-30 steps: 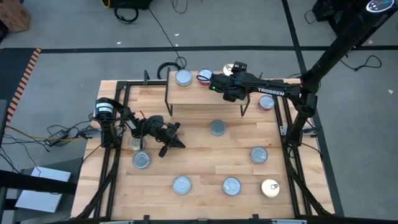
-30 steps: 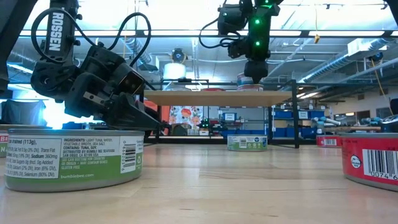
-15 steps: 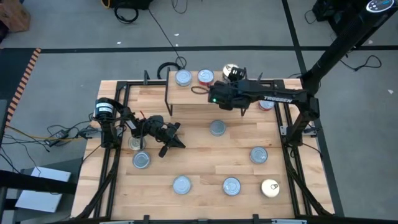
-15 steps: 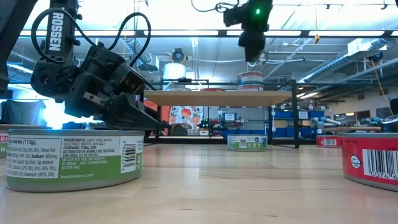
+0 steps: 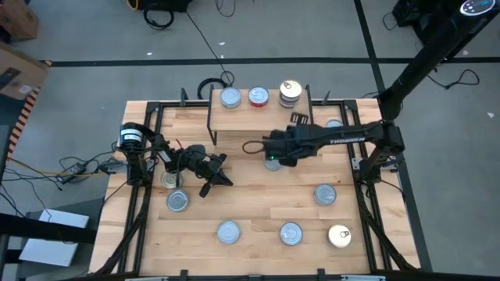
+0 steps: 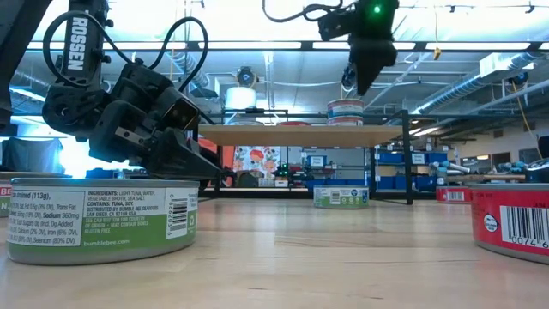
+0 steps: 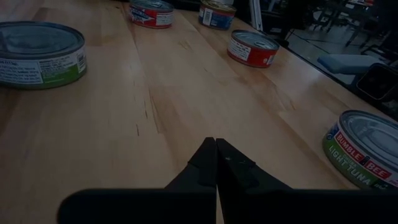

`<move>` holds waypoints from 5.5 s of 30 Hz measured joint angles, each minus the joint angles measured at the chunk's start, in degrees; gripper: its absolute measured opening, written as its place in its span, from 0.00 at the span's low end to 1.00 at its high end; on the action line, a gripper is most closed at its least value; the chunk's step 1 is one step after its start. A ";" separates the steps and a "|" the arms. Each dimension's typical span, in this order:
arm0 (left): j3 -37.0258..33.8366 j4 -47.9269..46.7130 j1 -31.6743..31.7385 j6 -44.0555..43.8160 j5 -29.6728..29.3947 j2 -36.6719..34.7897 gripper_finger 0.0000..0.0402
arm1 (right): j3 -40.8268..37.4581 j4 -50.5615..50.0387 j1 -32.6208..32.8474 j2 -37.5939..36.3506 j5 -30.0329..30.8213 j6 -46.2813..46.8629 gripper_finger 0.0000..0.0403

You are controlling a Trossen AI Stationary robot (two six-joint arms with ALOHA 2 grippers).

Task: Stack canned seafood by type on shelf
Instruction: Stack the blue and pink tuna can on top of the blue and pink tuna can on the shelf

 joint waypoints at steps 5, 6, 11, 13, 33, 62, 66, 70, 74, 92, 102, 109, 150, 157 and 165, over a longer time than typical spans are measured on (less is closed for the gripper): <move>0.00 0.13 0.00 0.02 -0.02 0.00 0.00 | -7.92 12.12 1.83 -2.84 -6.97 -1.64 0.03; 0.00 0.18 0.00 0.02 -0.02 0.00 0.00 | -9.84 15.14 2.10 -3.61 -8.65 -2.14 0.02; 0.00 0.48 0.00 0.07 -0.04 0.00 0.00 | -20.78 31.88 3.58 -9.74 -16.53 -2.55 0.04; 0.00 0.48 0.00 0.22 -0.10 0.00 0.00 | -25.60 38.21 4.35 -12.50 -18.95 -1.40 0.02; 0.00 1.70 0.00 1.60 -1.31 0.00 0.00 | -53.85 83.87 19.03 -17.81 -40.64 16.08 0.01; 2.05 0.61 0.00 5.70 -2.05 0.00 0.00 | -32.70 7.99 21.47 -11.40 -34.64 37.08 0.01; 2.08 0.57 -0.02 5.68 -2.03 0.00 0.00 | -37.03 12.27 19.78 -11.40 -35.14 35.21 0.01; 2.05 0.50 0.00 5.68 -2.07 0.00 0.00 | -39.93 16.38 18.13 -11.37 -36.65 34.51 0.00; 2.05 0.46 0.00 5.68 -2.97 0.00 0.00 | -40.94 21.61 16.91 -11.37 -36.80 32.25 0.00; 2.03 0.37 0.00 5.70 -3.80 0.00 0.00 | -32.63 30.85 14.42 -11.24 -35.07 19.69 0.00; 2.01 0.00 0.00 5.68 -3.78 0.00 0.00 | -35.41 16.05 14.42 -11.27 -37.60 27.11 0.01; 2.01 -0.04 0.00 5.70 -3.78 0.00 0.00 | -40.86 27.58 14.47 -11.27 -39.84 28.47 0.01; 2.01 0.04 0.00 5.79 -4.57 0.00 0.00 | -41.62 72.69 18.17 -10.87 -35.16 11.85 0.12; 2.11 0.02 -0.12 5.42 -5.35 0.00 0.00 | -39.76 70.97 19.47 -6.66 -34.00 12.99 0.22; 2.32 -0.04 -0.37 4.90 -5.59 0.00 0.00 | -27.44 52.76 20.35 3.90 -29.73 12.50 0.23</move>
